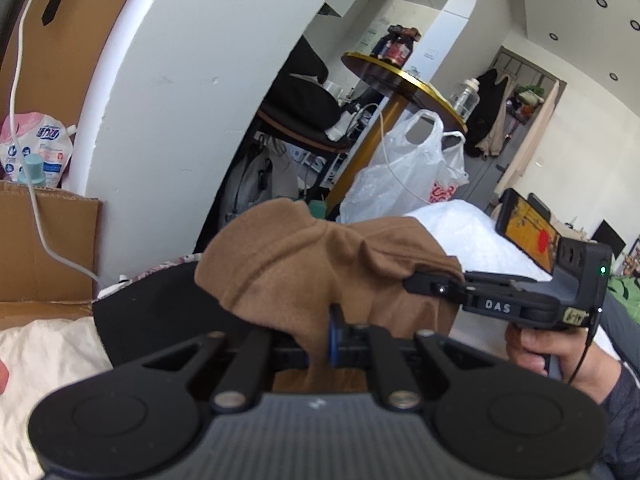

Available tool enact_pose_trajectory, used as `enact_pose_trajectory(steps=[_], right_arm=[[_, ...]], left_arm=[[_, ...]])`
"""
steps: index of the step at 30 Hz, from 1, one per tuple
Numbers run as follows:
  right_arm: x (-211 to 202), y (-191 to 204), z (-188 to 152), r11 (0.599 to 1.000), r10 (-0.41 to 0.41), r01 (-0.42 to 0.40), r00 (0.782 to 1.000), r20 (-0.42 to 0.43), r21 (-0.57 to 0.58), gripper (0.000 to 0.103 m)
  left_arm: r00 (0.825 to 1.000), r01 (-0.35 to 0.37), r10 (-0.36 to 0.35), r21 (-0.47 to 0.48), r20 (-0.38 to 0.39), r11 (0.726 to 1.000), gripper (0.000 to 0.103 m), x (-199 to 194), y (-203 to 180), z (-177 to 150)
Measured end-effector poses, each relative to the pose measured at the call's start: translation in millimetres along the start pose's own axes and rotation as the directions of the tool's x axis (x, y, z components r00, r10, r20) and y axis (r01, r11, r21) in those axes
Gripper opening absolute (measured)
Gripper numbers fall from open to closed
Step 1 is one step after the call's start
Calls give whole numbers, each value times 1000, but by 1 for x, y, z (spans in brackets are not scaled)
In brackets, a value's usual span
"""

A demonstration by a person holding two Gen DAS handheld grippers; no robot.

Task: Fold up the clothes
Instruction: 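Lift the folded shirt with both tools and carry it across the room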

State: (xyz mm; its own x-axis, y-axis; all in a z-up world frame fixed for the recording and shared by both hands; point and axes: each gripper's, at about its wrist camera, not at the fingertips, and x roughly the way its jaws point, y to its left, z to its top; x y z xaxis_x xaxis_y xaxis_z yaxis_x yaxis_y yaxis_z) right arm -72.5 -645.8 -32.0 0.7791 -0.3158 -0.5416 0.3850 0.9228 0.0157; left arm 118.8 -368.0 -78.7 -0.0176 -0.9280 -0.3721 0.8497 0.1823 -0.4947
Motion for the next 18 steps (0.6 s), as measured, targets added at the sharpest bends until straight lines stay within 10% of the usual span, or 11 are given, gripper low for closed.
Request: enact_pose_trajectory(steps=[18], right_arm=[[74, -14, -5, 1000, -4, 4, 1000, 4, -18, 15]], left_arm=[[994, -104, 103, 35, 35, 994, 9, 42, 51, -1]])
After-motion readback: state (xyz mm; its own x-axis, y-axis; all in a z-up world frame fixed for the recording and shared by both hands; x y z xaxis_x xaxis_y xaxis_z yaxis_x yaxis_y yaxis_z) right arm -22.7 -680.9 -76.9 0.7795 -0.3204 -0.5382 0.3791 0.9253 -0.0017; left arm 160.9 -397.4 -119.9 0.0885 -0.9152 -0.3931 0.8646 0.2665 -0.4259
